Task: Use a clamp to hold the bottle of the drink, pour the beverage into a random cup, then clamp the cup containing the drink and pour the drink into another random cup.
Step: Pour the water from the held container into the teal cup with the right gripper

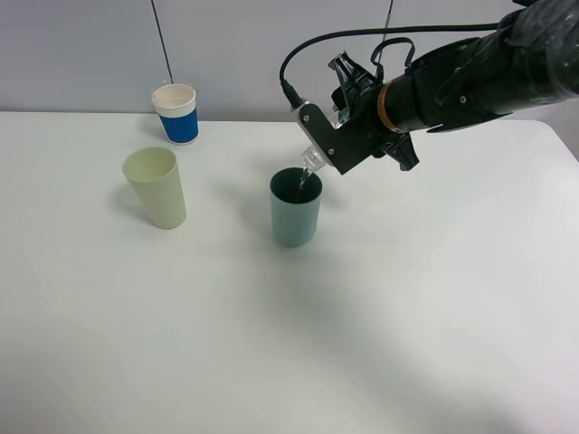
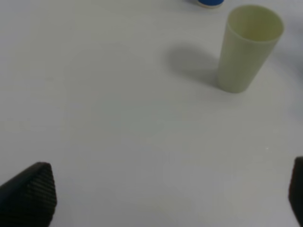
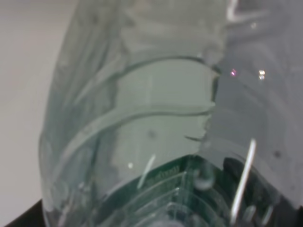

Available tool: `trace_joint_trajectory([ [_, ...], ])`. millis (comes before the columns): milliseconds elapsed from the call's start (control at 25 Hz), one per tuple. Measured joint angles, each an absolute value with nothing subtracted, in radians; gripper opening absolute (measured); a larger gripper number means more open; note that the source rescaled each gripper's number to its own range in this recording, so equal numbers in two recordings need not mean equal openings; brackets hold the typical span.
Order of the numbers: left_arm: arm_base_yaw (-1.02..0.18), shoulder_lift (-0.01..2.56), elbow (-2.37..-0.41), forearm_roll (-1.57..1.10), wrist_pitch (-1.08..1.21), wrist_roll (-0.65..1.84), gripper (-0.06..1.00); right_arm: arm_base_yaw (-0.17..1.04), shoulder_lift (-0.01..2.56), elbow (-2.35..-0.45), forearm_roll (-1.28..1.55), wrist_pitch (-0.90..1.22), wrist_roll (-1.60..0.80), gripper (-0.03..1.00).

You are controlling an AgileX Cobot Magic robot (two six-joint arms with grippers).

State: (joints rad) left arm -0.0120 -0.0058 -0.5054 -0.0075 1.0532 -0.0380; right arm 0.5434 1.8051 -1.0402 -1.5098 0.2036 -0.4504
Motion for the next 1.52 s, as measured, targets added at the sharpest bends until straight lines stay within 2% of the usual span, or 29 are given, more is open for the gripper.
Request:
trace_joint_trajectory([
  [880,-0.012,-0.006,-0.505,-0.008,1.053,-0.038,1.00,0.584,1.805,-1.040,-1.511,0.276,-0.412,0.05],
  [1520,-0.012,-0.006,-0.505,-0.008,1.053,-0.038,1.00,0.596,1.805,-1.112,-1.563,0.285,-0.412,0.05],
])
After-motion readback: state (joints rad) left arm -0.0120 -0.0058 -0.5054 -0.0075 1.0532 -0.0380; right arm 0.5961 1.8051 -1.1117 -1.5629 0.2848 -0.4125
